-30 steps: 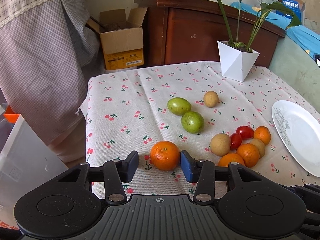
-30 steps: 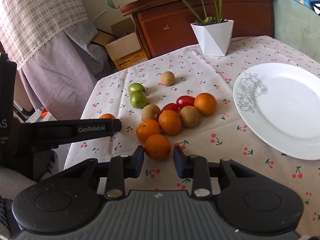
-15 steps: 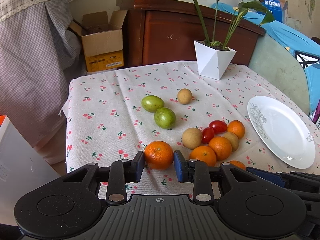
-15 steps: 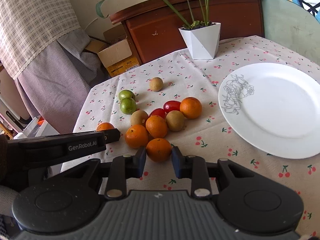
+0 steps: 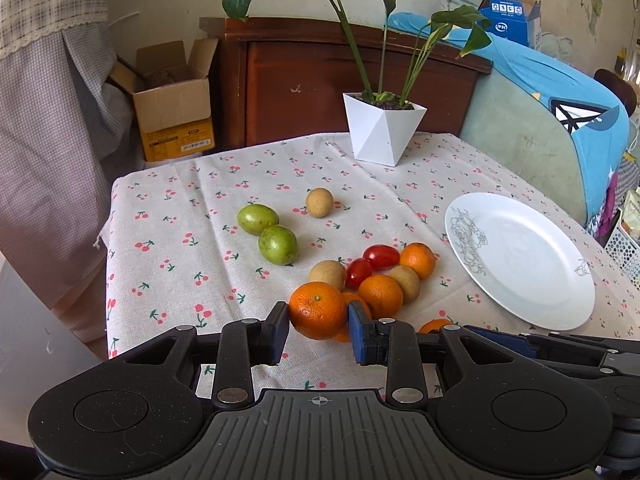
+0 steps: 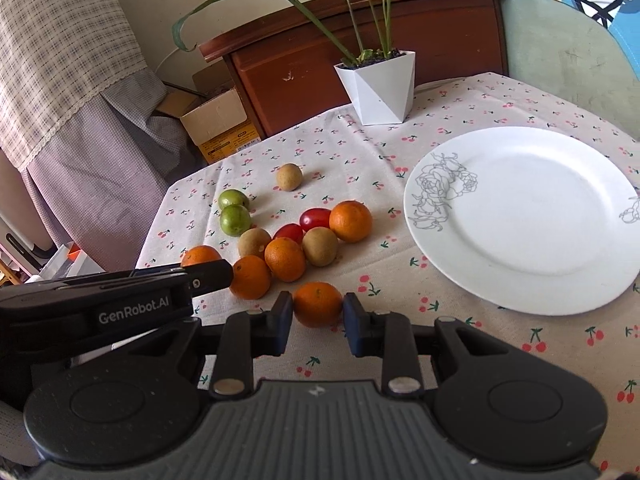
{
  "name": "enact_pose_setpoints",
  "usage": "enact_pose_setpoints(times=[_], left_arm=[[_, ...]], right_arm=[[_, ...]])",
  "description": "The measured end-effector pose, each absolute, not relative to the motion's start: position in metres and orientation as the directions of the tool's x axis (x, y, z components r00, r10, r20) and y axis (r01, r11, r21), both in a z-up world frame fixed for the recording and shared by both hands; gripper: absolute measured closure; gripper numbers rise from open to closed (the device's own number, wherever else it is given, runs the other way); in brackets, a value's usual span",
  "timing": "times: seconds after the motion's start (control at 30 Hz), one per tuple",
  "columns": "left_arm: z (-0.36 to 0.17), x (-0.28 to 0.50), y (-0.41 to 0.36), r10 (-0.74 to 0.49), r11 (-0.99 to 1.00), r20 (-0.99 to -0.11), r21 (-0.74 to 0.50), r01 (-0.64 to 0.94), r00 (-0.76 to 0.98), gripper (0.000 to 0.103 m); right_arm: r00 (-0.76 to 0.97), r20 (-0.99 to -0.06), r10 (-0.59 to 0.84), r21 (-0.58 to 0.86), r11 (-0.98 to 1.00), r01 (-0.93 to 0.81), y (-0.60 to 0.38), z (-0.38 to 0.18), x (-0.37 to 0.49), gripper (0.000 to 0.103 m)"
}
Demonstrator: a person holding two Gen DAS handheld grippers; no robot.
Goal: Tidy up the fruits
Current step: 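Carry both oranges onto the white plate and open both tools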
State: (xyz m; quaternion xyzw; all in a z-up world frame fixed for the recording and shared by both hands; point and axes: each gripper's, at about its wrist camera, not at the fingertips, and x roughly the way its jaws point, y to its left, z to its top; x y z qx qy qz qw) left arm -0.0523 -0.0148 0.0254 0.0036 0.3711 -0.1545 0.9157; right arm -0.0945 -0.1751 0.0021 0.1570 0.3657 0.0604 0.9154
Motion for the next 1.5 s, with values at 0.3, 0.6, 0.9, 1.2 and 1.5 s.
enact_pose_setpoints(times=[0.3, 0.6, 0.9, 1.2, 1.5], left_arm=[[0.028, -0.055, -0.03, -0.299, 0.945, -0.675, -0.11, 0.309, 0.675, 0.074], [0.026, -0.052, -0.032, -0.277, 0.952, -0.681, -0.101, 0.288, 0.677, 0.074], [0.024, -0.049, -0.025, -0.248, 0.962, -0.686, -0.094, 0.255, 0.684, 0.074], [0.026, -0.049, -0.031, -0.252, 0.962, -0.684, -0.096, 0.257, 0.685, 0.074], [0.043, -0.042, -0.06, -0.369, 0.922, -0.661, -0.168, 0.35, 0.653, 0.074]], right_arm=[[0.737, -0.637, 0.227, 0.353, 0.936, 0.017, -0.188, 0.004, -0.101, 0.08], [0.723, -0.641, 0.257, 0.373, 0.928, 0.001, -0.185, -0.002, -0.099, 0.068], [0.731, -0.644, 0.226, 0.316, 0.949, -0.016, -0.176, -0.01, -0.094, 0.067], [0.75, -0.633, 0.194, 0.273, 0.962, -0.018, -0.178, -0.006, -0.096, 0.074], [0.829, -0.557, 0.048, 0.372, 0.907, 0.197, -0.244, 0.021, -0.11, 0.074]])
